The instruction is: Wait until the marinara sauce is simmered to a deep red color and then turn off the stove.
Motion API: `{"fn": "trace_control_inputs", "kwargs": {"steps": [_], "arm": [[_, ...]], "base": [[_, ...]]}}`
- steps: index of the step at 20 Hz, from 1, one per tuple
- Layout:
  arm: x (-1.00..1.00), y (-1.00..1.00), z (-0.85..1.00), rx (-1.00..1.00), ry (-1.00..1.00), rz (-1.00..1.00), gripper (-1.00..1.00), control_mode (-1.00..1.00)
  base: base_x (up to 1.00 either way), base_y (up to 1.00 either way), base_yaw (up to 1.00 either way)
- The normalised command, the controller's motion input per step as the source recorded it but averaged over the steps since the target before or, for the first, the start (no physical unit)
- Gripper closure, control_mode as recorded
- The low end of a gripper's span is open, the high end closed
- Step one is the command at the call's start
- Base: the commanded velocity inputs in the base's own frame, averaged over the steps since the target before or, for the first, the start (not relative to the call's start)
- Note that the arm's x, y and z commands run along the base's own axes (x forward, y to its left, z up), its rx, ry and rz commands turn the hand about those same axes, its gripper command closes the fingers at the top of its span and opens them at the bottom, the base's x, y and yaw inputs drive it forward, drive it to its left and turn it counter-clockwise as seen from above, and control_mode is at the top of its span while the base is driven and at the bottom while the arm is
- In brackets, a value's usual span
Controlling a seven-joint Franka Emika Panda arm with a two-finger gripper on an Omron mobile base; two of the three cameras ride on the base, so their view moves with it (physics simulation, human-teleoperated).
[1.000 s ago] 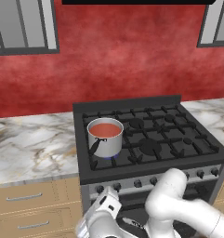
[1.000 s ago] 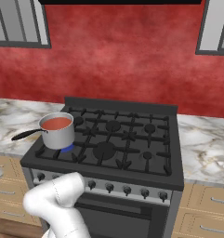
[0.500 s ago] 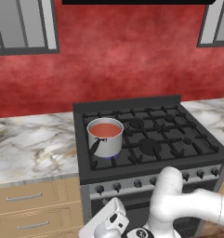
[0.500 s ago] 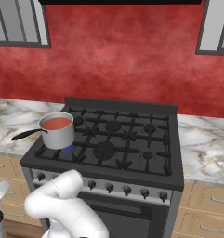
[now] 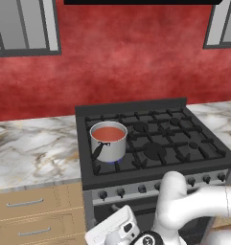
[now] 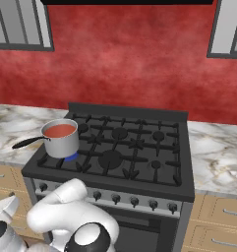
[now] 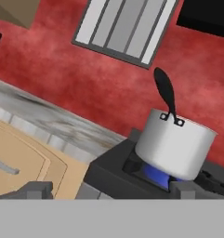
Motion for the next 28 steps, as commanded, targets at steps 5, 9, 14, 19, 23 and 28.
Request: {"fn": "trace_control_inputs", "kwargs": {"steps": [5, 9, 14, 19, 23, 28], "arm": [[0.00, -0.11, -0.01, 0.18, -0.05, -0.05, -1.00, -1.00], [0.00, -0.09, 0.00, 0.10, -0.02, -0.05, -1.00, -1.00], [-0.01, 0.00, 0.00, 0.01, -0.01, 0.00, -1.00, -1.00], [0.15, 0.00, 0.00, 0.00, 0.00, 0.00, -1.00, -1.00], [0.16, -0.01, 0.00, 0.00, 0.00, 0.00, -1.00, -1.00], [0.12, -0.11, 0.00, 0.03, 0.00, 0.00, -1.00, -1.00]], "base": [[0.00, 0.00, 0.00], [0.00, 0.00, 0.00], [0.00, 0.00, 0.00], [0.00, 0.00, 0.00], [0.00, 0.00, 0.00], [0.00, 0.00, 0.00]]}}
